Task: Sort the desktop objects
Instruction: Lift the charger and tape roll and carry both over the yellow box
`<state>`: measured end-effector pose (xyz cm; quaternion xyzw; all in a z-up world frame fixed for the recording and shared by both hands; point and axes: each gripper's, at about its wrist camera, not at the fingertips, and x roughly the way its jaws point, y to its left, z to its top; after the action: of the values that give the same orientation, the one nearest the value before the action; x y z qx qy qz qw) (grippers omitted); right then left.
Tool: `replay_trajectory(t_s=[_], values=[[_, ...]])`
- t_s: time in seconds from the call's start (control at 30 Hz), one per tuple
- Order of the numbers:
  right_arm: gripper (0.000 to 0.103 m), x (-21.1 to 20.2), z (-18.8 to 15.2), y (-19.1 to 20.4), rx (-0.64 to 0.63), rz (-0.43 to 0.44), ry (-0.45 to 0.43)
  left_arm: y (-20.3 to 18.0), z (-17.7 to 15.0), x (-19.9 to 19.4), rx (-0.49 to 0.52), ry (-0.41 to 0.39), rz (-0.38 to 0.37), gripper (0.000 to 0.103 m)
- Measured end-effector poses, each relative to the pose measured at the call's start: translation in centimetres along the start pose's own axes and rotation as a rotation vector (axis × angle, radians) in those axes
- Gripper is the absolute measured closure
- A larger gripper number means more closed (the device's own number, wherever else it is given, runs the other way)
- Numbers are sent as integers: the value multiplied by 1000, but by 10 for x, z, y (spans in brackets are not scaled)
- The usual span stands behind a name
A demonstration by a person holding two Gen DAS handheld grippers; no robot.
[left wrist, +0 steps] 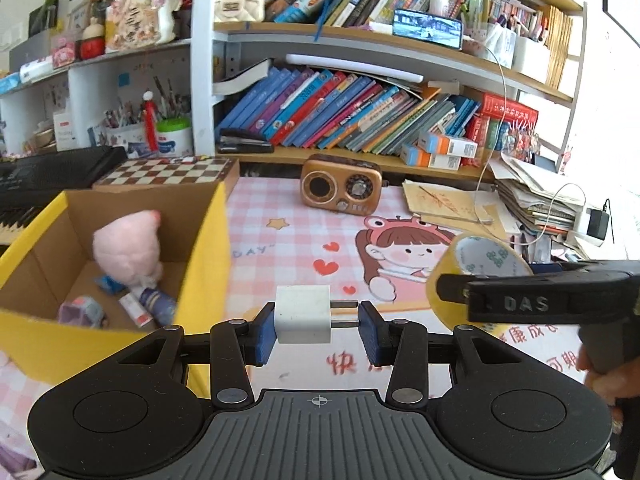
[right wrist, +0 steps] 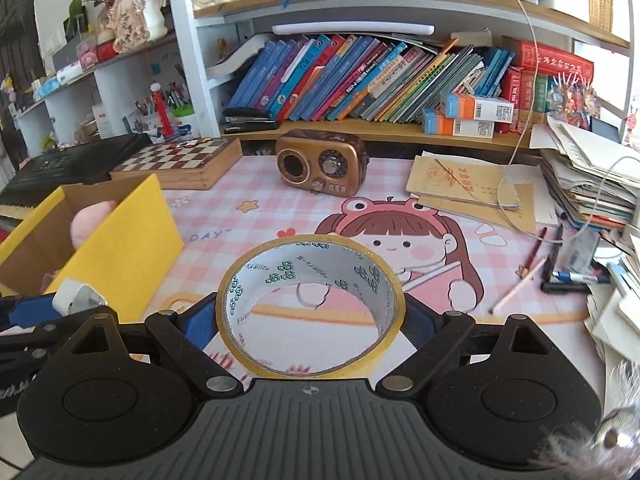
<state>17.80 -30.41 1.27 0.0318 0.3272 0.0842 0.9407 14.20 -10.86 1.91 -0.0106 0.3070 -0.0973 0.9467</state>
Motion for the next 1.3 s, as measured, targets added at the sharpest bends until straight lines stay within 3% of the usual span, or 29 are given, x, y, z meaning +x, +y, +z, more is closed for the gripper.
replay_trajectory(t_s=[0.23, 0.7, 1.3], values=[[12, -26, -29, 32, -12, 3, 40, 29, -21, -21, -42, 29, 8, 62], [12, -64, -70, 96, -33, 21, 66, 64, -54, -74, -25, 37, 5, 62], [12, -91, -100, 149, -34, 53, 61, 98, -81, -120, -26, 32, 24, 62]])
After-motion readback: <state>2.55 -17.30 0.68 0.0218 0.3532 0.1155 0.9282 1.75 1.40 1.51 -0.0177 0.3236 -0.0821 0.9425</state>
